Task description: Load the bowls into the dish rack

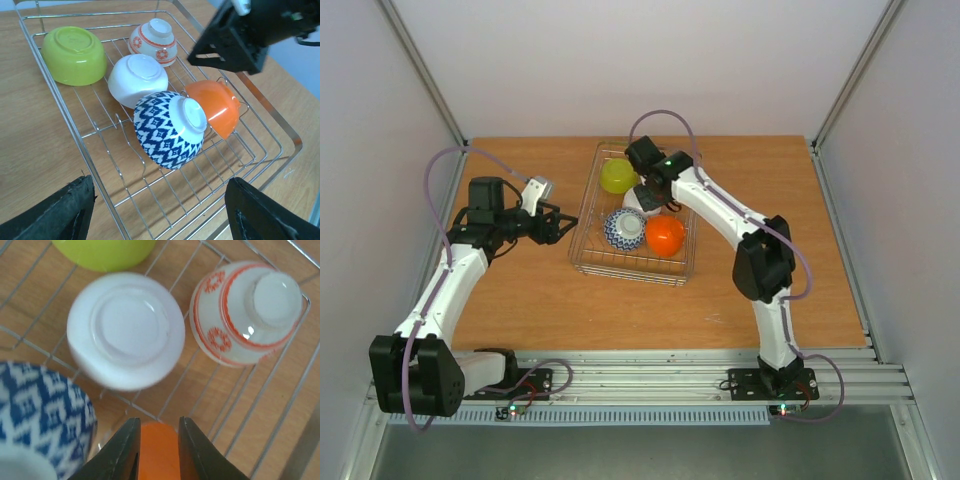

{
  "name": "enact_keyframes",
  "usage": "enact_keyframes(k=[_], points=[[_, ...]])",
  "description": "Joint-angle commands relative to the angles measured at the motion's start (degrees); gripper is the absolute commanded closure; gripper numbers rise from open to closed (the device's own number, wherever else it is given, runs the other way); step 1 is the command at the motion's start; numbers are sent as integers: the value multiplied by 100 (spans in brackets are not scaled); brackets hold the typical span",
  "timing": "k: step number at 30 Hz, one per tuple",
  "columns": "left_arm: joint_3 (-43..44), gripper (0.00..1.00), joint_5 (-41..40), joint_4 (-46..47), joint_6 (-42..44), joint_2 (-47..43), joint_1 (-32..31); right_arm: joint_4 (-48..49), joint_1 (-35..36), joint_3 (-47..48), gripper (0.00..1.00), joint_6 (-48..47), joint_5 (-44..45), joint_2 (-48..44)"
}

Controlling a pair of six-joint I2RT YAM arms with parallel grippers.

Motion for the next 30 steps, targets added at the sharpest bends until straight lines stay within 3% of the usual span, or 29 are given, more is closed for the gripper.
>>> enact_keyframes(k=[1, 3, 6, 8, 11, 16, 23, 30], points=[[-69, 28, -300, 338, -1, -153, 10, 808, -140, -1076, 71, 439, -445, -1130], [-79, 28, -506, 363, -30, -179, 9, 1132, -162, -1731, 63, 576, -531, -1615], [-80, 28, -685, 396, -48, -198, 25, 1558, -167, -2736, 36, 787, -555, -2432], [-57, 28, -822, 390, -55, -191, 47, 1794, -166, -3399, 23, 966, -581, -3035], [-20, 28, -995, 366, -81, -159, 85, 2047, -170, -4314, 12, 1248, -676, -3983], [-19, 27, -1035, 389, -106, -141, 105, 1504, -167, -4924, 6, 1749, -484, -5031], [-27, 27, -973, 395, -123, -136, 111, 1026, -164, -5709, 4, 2054, -229, -6270], [-28, 27, -903, 387, -139, -114, 112, 860, -165, -5896, 2, 2076, -205, -6569]])
